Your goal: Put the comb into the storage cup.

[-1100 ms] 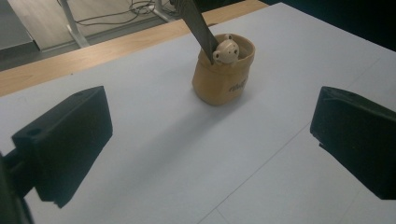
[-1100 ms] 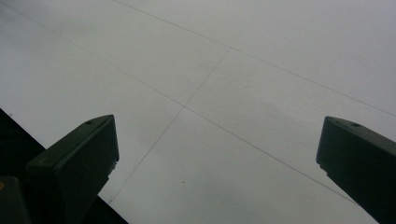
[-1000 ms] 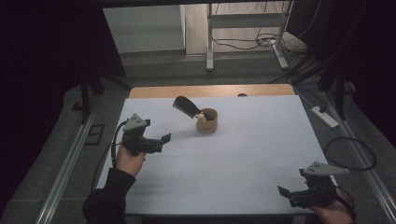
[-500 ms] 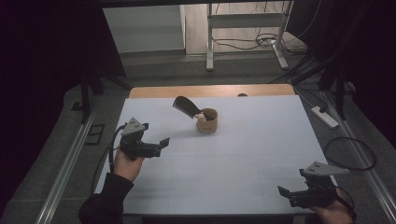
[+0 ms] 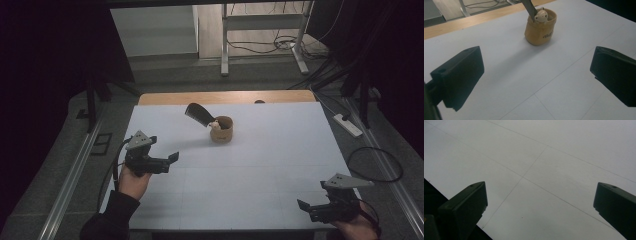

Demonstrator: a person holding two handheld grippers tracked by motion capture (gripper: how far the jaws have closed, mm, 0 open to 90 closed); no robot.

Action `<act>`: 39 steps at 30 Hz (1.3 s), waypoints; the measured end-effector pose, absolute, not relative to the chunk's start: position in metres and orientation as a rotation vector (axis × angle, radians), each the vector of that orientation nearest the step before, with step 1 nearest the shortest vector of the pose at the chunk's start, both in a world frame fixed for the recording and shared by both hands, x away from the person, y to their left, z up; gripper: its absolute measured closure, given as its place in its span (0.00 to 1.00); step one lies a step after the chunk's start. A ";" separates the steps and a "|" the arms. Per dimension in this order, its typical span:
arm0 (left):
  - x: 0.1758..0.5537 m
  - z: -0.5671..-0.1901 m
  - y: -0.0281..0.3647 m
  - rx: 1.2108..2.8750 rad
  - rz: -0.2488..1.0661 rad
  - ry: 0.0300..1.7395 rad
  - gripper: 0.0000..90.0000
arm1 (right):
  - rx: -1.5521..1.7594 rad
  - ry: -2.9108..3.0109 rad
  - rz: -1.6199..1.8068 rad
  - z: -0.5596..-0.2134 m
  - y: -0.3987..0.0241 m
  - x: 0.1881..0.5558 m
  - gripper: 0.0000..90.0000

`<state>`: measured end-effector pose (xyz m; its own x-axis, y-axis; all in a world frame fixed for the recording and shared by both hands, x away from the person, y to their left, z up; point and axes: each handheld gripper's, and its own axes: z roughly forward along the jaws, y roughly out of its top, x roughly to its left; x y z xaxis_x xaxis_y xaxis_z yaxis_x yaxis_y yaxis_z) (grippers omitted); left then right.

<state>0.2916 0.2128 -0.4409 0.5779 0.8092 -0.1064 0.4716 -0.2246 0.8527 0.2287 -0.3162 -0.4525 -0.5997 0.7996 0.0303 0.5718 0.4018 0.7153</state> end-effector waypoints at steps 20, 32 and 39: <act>0.273 -0.447 0.222 1.877 0.437 1.066 0.00 | 1.195 2.340 1.005 -0.452 -0.316 0.229 0.00; 0.261 -0.449 0.225 1.885 0.438 1.080 0.00 | 1.190 2.343 0.998 -0.453 -0.315 0.229 0.00; 0.255 -0.451 0.227 1.884 0.443 1.091 0.00 | 1.187 2.344 0.997 -0.453 -0.315 0.229 0.00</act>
